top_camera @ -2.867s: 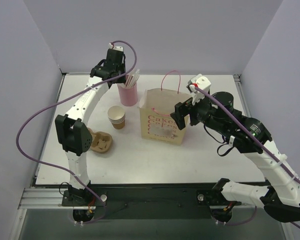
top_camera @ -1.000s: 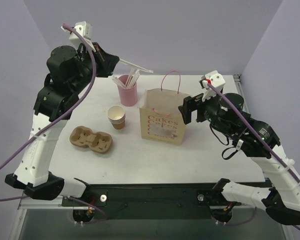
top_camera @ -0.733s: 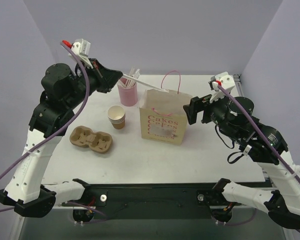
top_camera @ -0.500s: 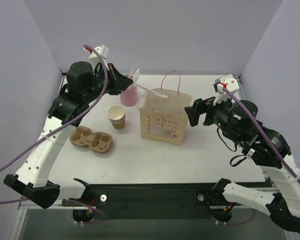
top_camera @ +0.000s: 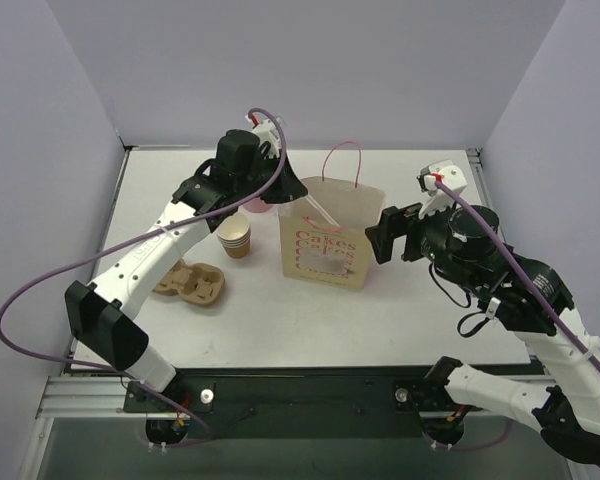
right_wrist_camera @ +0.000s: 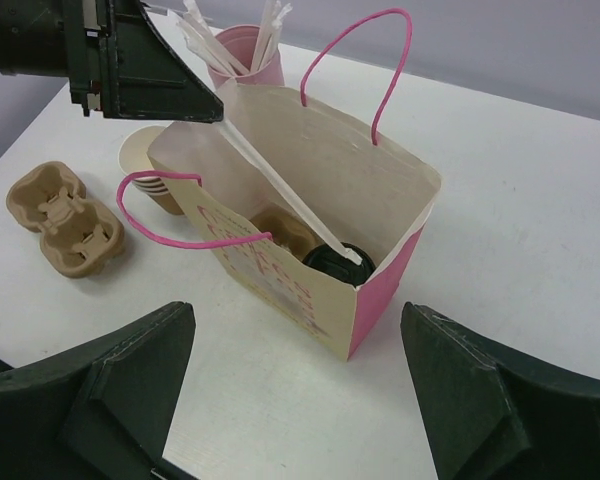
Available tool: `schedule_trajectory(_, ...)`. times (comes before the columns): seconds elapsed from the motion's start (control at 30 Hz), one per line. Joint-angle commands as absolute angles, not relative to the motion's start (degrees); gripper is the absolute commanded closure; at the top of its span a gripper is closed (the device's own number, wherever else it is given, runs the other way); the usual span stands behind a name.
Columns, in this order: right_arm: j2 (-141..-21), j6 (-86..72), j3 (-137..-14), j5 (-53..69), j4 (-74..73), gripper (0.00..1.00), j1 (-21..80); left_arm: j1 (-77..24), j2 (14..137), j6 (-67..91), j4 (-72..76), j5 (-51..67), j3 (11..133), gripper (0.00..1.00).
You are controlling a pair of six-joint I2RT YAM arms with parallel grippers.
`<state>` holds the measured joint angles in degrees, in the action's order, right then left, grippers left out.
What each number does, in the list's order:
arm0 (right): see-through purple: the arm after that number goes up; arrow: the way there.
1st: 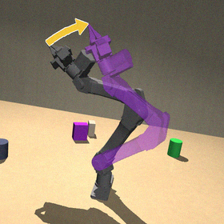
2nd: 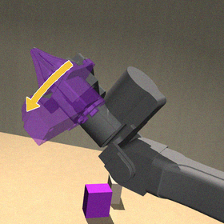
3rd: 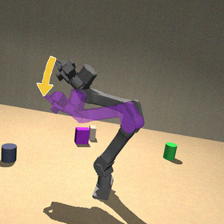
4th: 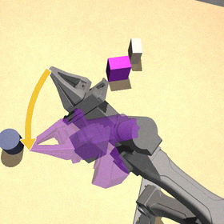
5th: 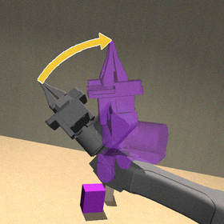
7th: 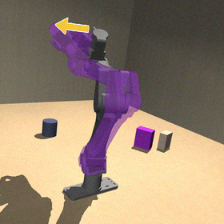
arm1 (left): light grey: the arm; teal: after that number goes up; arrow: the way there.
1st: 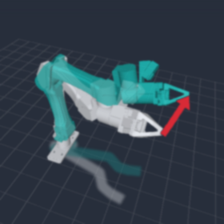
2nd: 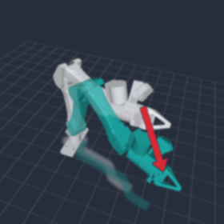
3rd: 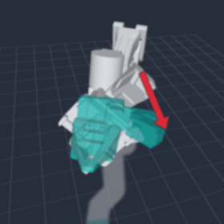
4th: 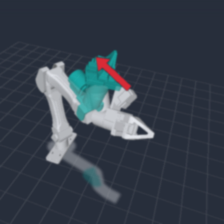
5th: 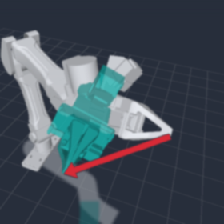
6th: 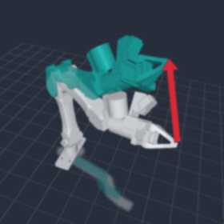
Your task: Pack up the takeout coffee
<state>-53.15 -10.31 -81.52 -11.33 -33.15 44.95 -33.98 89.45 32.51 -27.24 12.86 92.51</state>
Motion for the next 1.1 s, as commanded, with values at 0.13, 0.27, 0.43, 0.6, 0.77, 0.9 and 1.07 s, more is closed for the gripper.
schedule_trajectory(0.13, -55.46, -18.8, -81.39, -13.45, -38.4, 0.0, 45.35, -34.01, 86.58, 26.46, -31.63, 4.15, 97.12, 0.3)
schedule_trajectory(0.27, -57.03, -20.38, -80.85, -13.27, -39.55, 0.0, 45.35, -34.01, 82.19, 22.34, -33.39, 3.17, 95.19, 0.17)
schedule_trajectory(0.43, -59.23, -23.46, -82.61, -16.6, -39.99, 0.0, 45.44, -34.19, 73.05, 20.04, -32.61, 3.6, 87.82, 0.14)
schedule_trajectory(0.6, -60.47, -29.18, -83.5, -17.67, -39.99, 0.0, 45.79, -34.37, 64.08, 20.74, -31.21, 6.32, 79.03, 0.14)
schedule_trajectory(0.77, -60.73, -29.53, -82.01, -17.75, -38.77, 0.0, 45.88, -34.45, 57.4, 23.99, -25.5, 8.96, 70.67, 0.14)
schedule_trajectory(0.9, -59.07, -31.19, -79.98, -17.84, -36.57, 0.0, 46.05, -34.37, 56.51, 22.86, -25.66, 8.27, 71.19, 0.14)
schedule_trajectory(1.07, -55.11, -31.29, -75.41, -17.84, -31.74, 0.0, 46.32, -34.37, 55.64, 21.97, -25.93, 6.68, 71.81, 0.14)
